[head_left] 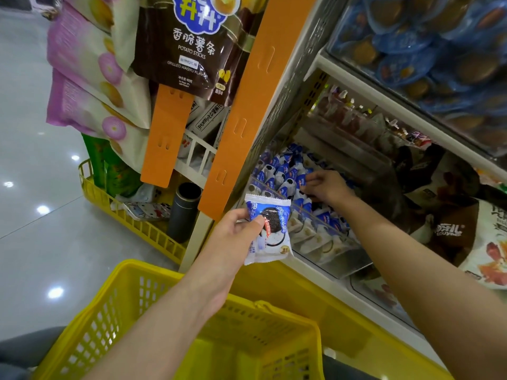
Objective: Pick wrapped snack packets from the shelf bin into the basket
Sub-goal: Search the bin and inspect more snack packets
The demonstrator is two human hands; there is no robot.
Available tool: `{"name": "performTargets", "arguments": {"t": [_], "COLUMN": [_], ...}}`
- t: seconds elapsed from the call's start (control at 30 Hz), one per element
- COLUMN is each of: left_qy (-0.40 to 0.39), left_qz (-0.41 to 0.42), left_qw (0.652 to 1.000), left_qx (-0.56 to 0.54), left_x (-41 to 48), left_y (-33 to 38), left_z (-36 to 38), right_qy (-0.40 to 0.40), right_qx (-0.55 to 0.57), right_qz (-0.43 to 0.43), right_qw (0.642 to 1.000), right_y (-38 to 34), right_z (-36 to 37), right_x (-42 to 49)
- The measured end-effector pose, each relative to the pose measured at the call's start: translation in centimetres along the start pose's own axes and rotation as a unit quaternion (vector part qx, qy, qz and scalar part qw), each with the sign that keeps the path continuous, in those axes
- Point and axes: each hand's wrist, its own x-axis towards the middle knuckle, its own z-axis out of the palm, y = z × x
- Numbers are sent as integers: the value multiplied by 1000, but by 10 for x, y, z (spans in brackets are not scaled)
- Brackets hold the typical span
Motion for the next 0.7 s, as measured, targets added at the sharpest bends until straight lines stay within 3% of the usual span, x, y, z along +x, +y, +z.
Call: {"name": "performTargets", "arguments": {"t": [0.13, 0.27, 0.37, 0.47, 0.57, 0.7], "left_qy": [1, 11, 27, 14, -25, -37], "left_qz": [4, 6, 3, 7, 11, 36], "left_qw": [1000, 1000, 999, 997, 991, 978], "left_qx": [10, 15, 31, 70, 129, 201], "left_x": [-2, -3, -3, -5, -8, -13], "left_y": [-1, -4, -7, -12, -17, -26], "left_z": [1, 1, 3, 4, 5, 7], "right_qy": [62, 147, 113, 18, -59, -59], "right_qx": [-86, -8, 29, 60, 160, 240], "right_qz": [-60, -212, -272, -239, -167, -117], "right_qw": [993, 966, 955, 969, 971, 962], "right_y": [-12, -23, -19, -5, 8, 21], "right_z": [2, 2, 9, 21, 29, 39], "right_x": [-17, -71, -122, -158, -172, -178]}}
